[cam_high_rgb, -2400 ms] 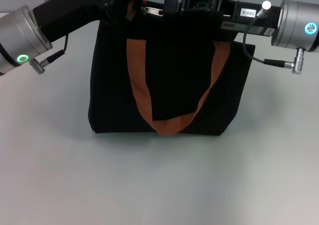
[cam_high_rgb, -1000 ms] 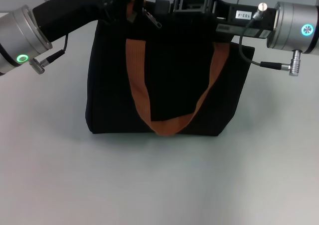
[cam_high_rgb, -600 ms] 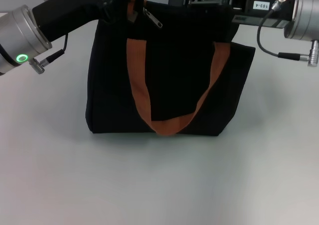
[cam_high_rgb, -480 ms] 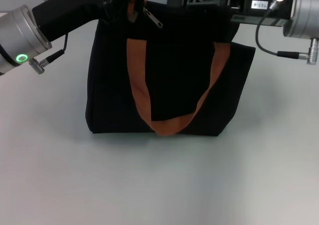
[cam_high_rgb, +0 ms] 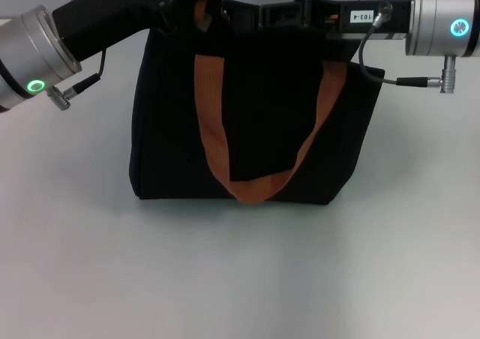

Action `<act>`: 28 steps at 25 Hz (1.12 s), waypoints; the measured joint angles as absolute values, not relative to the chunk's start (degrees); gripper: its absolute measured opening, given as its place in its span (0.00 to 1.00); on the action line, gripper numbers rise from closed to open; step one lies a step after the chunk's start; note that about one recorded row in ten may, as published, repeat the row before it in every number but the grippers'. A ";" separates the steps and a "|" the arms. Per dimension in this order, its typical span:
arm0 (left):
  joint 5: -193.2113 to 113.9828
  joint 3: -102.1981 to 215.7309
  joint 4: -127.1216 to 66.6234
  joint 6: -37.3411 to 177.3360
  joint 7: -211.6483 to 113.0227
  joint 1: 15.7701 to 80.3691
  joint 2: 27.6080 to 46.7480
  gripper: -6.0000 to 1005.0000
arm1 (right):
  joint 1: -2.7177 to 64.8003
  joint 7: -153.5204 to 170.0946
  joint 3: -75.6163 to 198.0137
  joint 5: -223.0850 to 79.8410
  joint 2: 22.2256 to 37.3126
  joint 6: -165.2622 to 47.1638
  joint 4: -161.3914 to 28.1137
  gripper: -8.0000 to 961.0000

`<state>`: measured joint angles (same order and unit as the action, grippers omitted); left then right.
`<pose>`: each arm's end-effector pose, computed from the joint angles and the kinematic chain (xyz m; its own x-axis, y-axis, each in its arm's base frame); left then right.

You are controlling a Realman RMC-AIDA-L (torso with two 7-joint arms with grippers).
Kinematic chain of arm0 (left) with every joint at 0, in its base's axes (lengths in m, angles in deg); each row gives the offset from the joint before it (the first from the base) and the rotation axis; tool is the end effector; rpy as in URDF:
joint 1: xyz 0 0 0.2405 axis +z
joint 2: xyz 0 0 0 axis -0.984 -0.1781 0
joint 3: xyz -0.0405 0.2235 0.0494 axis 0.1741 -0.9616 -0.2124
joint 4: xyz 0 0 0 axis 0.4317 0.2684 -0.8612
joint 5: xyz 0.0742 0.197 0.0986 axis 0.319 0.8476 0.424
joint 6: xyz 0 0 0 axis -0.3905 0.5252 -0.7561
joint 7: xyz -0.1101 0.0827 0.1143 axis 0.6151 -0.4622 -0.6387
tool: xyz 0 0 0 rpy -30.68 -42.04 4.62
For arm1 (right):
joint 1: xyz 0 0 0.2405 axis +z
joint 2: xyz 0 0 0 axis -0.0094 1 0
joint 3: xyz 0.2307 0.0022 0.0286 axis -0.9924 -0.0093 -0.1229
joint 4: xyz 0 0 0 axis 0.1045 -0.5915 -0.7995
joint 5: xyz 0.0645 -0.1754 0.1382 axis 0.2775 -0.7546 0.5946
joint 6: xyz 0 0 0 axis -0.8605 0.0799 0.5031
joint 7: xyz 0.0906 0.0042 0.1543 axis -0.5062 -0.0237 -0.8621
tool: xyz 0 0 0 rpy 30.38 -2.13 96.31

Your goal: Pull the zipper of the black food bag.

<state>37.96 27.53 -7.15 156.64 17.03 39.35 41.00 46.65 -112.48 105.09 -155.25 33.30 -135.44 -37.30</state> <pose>-0.1493 0.3893 0.0130 0.5062 0.0220 0.8621 0.3506 -0.9186 -0.1824 0.1110 0.4127 -0.0207 0.4224 -0.7519 -0.5061 -0.7077 -0.6225 0.3341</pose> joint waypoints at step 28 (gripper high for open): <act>37.96 27.50 -7.14 157.49 17.16 39.27 41.00 0.03 | 42.36 -112.40 106.71 -148.62 33.92 -136.73 -36.15 0.01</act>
<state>37.96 27.50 -7.14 157.49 17.16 39.27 41.00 42.36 -112.40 106.71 -148.62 33.92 -136.73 -36.15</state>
